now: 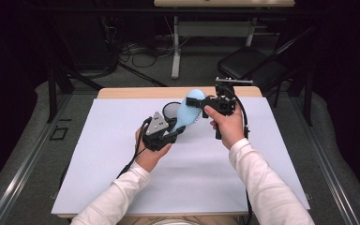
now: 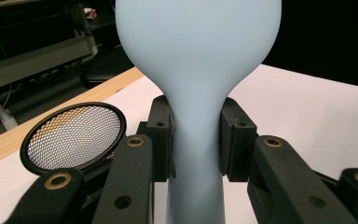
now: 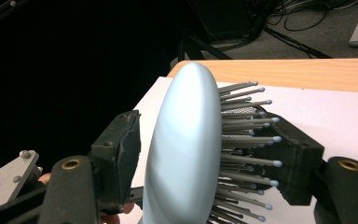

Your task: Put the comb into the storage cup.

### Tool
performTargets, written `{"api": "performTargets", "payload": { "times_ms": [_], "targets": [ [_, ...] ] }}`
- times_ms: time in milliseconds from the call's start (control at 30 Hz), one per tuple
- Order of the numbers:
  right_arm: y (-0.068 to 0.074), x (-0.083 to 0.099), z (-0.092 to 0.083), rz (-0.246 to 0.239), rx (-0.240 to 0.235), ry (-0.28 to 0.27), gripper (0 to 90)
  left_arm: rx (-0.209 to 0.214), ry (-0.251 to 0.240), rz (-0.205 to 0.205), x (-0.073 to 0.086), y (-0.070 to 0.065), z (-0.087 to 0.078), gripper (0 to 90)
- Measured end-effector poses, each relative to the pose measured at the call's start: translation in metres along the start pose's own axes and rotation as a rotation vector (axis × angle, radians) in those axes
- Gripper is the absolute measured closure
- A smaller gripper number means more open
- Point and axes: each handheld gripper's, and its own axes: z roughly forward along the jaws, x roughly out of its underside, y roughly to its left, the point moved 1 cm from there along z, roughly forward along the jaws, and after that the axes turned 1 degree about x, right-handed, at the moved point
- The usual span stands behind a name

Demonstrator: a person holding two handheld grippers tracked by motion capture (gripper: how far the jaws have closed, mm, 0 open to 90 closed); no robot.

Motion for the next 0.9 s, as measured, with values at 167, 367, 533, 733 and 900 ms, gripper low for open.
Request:
{"api": "performTargets", "payload": {
  "times_ms": [167, 367, 533, 733, 900],
  "targets": [
    [0.0001, 0.0001, 0.0003, 0.004, 0.006, -0.001, 32.8, 0.001, 0.005, 0.003, 0.0, -0.0009, 0.0001, 69.8],
    [0.0007, 0.0002, 0.0006, 0.014, -0.011, -0.007, 39.1, 0.0, 0.002, 0.004, -0.0001, -0.001, 0.0, 69.8],
    [0.0006, 0.0003, 0.0014, 0.022, -0.016, -0.007, 39.1, 0.0, 0.001, 0.003, -0.0001, -0.001, -0.0001, 69.8],
    [0.0005, 0.0007, 0.0016, 0.056, -0.024, -0.007, 39.4, 0.002, 0.0, 0.004, -0.0001, -0.001, -0.0001, 69.8],
    [0.0009, 0.0011, 0.0015, 0.073, -0.021, -0.012, 40.0, 0.001, 0.0, 0.004, -0.0002, -0.0011, -0.0003, 69.8]
  ]
}}
